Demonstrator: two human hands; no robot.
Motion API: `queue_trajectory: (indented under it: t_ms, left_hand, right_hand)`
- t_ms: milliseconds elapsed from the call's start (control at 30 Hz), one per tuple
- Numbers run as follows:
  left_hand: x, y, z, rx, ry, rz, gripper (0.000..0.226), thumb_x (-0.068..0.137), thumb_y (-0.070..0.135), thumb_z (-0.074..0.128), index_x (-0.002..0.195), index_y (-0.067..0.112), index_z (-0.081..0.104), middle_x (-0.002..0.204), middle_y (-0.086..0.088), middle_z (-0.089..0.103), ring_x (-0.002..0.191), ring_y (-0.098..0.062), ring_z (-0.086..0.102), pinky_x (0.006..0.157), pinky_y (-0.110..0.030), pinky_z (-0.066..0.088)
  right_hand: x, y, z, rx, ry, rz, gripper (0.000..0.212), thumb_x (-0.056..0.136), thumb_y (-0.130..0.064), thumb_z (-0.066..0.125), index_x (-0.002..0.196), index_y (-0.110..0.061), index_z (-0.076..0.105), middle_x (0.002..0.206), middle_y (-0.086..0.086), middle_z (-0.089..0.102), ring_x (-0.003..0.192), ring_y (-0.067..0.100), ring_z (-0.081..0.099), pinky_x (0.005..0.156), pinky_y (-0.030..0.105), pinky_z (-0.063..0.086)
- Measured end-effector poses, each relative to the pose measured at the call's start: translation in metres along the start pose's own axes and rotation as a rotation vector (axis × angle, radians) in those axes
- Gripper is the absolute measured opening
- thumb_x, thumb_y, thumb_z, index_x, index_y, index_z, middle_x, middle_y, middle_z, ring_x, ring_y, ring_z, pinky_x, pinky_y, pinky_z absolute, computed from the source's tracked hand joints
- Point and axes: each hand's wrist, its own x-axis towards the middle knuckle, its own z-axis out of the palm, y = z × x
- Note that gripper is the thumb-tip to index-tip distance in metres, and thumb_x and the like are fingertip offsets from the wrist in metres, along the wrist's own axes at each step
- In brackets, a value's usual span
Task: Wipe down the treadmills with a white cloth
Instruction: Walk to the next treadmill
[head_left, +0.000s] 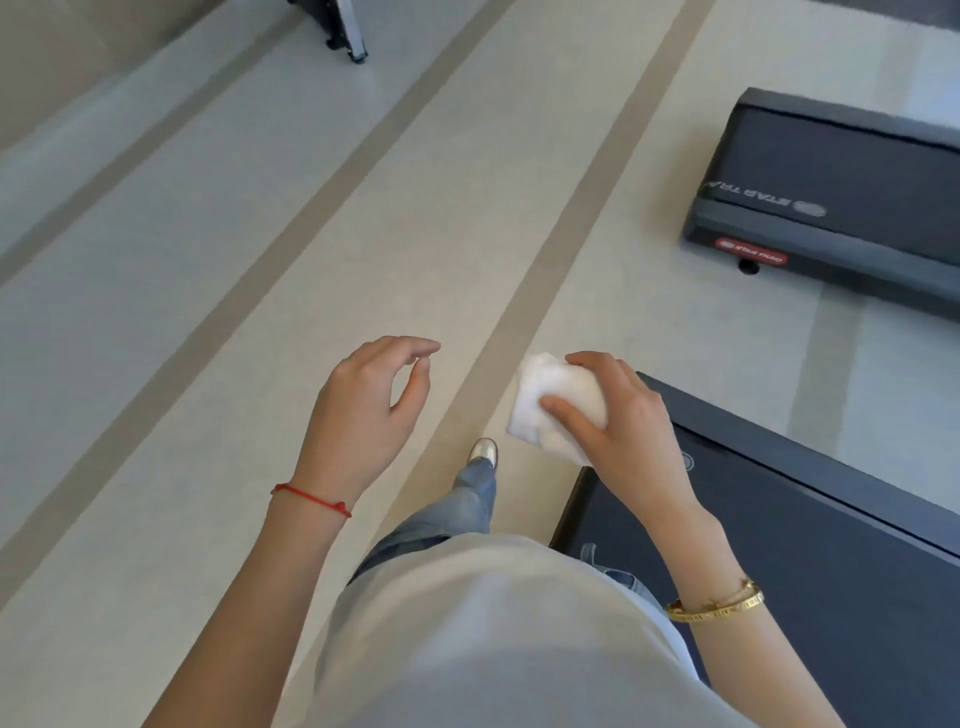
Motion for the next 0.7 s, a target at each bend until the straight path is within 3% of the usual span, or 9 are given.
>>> queue_trajectory:
  t_ms: [267, 700]
  left_hand:
    - [0.206, 0.001, 0.020, -0.018, -0.171, 0.254, 0.021, 0.099, 0.015, 0.054, 0.114, 0.015, 0.069, 0.110, 0.007, 0.070, 0.106, -0.010, 0.063, 0.093, -0.017, 0.045]
    - [0.422, 0.063, 0.134, -0.101, -0.420, 0.537, 0.022, 0.100, 0.019, 0.053, 0.114, 0.018, 0.069, 0.111, 0.010, 0.069, 0.106, -0.008, 0.063, 0.094, -0.025, 0.048]
  right_hand:
    - [0.136, 0.004, -0.020, 0.012, 0.196, 0.191, 0.039, 0.089, -0.052, 0.060, 0.120, -0.030, 0.051, 0.113, -0.010, 0.059, 0.095, 0.014, 0.055, 0.086, 0.043, 0.048]
    - [0.269, 0.081, -0.072, 0.034, 0.411, 0.513, 0.041, 0.089, -0.050, 0.062, 0.122, -0.028, 0.052, 0.117, -0.006, 0.060, 0.097, 0.021, 0.056, 0.091, 0.046, 0.045]
